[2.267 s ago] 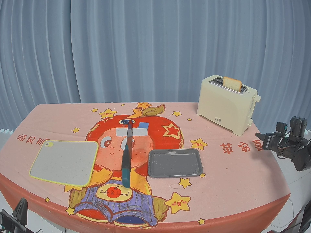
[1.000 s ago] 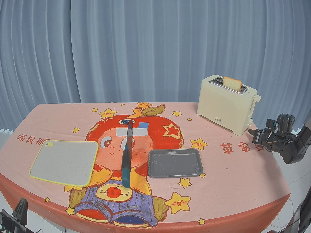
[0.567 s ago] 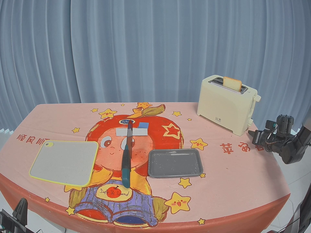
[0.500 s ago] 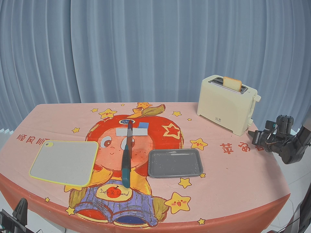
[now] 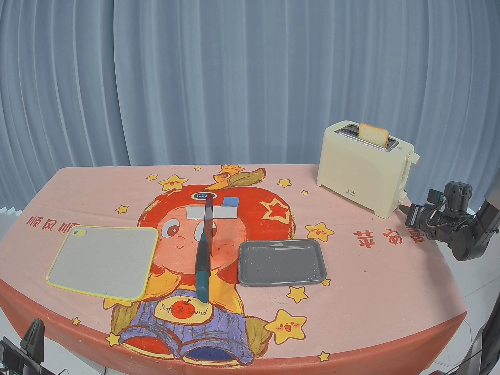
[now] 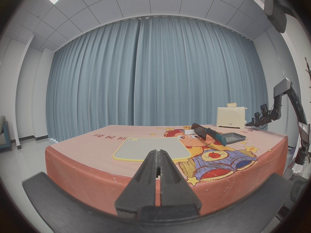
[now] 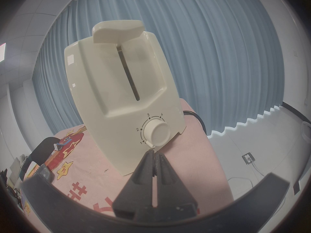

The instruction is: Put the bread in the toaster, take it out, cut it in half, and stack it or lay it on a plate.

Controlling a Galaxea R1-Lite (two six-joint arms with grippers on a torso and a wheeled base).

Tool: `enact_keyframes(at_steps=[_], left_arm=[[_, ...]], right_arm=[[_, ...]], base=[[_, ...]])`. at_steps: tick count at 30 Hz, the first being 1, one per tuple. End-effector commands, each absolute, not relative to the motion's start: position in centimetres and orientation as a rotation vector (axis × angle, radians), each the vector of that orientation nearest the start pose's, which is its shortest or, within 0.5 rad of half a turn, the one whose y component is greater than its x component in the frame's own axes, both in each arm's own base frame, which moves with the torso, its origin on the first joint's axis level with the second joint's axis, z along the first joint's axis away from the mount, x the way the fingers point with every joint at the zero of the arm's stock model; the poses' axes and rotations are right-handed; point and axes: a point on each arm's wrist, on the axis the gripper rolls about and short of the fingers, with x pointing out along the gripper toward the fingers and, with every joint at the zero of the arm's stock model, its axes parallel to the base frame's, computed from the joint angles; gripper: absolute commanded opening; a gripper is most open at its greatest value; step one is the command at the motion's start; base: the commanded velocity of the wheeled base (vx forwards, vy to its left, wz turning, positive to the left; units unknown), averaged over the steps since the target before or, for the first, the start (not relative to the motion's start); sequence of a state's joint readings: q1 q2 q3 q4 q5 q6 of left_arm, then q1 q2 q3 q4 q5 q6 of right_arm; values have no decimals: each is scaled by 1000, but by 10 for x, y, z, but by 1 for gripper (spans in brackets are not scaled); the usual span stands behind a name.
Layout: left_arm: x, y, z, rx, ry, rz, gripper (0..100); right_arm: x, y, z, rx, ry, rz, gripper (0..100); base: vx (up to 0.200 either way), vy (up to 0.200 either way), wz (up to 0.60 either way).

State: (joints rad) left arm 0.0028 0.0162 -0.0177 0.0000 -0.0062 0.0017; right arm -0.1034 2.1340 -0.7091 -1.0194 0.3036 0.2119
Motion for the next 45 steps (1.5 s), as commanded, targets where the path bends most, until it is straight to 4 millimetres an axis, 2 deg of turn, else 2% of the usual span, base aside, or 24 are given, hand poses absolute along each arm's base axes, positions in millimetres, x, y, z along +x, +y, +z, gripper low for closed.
enact_keyframes(at_steps=[1,33,41,43,45], left_arm=[[-23,0,75,2,0,-3,0],[-23,0,75,2,0,-3,0],[-23,0,76,2,-2,-3,0],[-23,0,75,2,0,-3,0],[-23,0,76,2,-2,-3,0]], right_arm=[[353,-30,54,290,410,156,0],[351,-29,67,283,371,162,0],[349,-30,60,288,396,156,0],[345,-30,63,288,394,153,0],[337,-29,76,283,369,157,0]], base=[[0,0,0],[0,0,0],[0,0,0],[0,0,0],[0,0,0]])
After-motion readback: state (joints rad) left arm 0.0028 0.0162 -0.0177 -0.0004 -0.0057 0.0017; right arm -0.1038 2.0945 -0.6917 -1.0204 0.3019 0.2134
